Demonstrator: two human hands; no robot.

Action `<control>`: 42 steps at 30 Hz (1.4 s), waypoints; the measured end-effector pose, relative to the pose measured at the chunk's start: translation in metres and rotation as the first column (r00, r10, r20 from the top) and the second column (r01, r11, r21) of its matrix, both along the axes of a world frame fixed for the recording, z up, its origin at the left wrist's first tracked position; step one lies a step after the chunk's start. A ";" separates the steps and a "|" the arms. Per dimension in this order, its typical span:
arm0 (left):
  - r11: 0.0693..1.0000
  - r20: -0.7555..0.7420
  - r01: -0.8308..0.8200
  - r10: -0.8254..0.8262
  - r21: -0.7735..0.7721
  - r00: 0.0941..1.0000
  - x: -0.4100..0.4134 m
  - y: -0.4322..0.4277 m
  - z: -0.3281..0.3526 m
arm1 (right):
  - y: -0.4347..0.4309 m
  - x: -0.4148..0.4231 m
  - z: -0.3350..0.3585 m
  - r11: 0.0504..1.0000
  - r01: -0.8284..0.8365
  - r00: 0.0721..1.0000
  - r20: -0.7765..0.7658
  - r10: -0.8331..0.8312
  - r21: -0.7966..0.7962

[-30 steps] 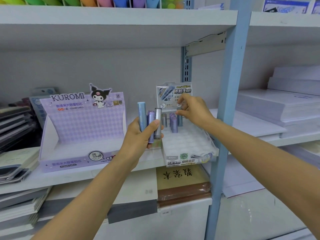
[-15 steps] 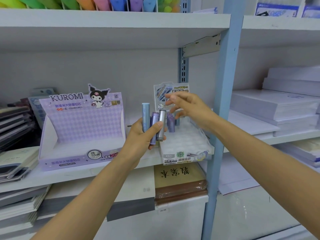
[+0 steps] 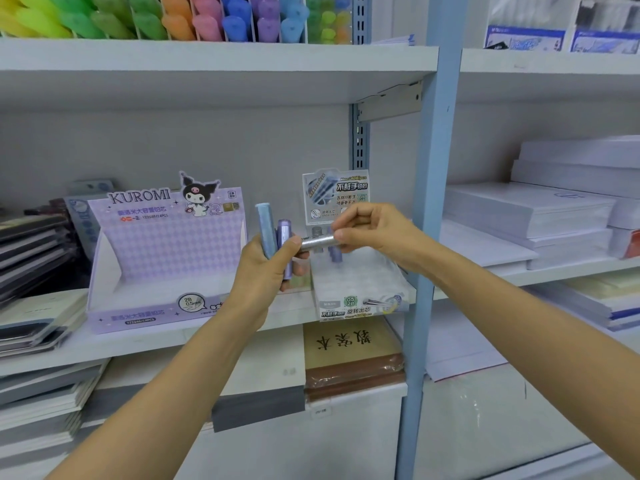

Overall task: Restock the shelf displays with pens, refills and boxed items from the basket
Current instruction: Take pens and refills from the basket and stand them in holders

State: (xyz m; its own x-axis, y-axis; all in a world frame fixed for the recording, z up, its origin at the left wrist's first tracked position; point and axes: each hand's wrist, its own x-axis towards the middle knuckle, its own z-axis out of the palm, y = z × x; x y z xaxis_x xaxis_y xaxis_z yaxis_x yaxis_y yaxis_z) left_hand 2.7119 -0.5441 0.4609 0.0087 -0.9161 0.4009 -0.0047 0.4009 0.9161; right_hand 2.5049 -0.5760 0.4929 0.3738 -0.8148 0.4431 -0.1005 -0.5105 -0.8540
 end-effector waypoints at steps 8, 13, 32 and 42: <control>0.996 0.089 0.036 -0.029 -0.076 0.996 0.004 0.004 0.006 | 0.007 0.021 0.001 0.993 -0.120 0.924 -0.368 0.109 -0.007; 0.999 0.019 0.036 -0.036 -0.008 0.999 0.014 0.000 0.006 | 0.000 0.021 0.009 0.997 0.029 0.970 -0.238 -0.044 -0.065; 0.988 0.073 0.122 -0.129 0.098 0.989 0.036 -0.010 -0.007 | -0.056 0.034 -0.014 0.801 0.332 0.712 -0.425 -0.559 -0.498; 0.986 0.110 0.143 -0.151 0.082 0.982 0.032 -0.010 -0.008 | -0.061 0.040 -0.013 0.777 0.352 0.717 -0.384 -0.582 -0.522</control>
State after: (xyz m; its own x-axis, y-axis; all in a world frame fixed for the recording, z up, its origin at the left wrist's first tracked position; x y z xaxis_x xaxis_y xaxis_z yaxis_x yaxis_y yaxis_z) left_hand 2.7442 -0.5542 0.4530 -0.1705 -0.9310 0.3228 -0.0579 0.3365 0.9399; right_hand 2.5452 -0.6371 0.4794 0.2478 -0.7449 0.6195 -0.7658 -0.5423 -0.3457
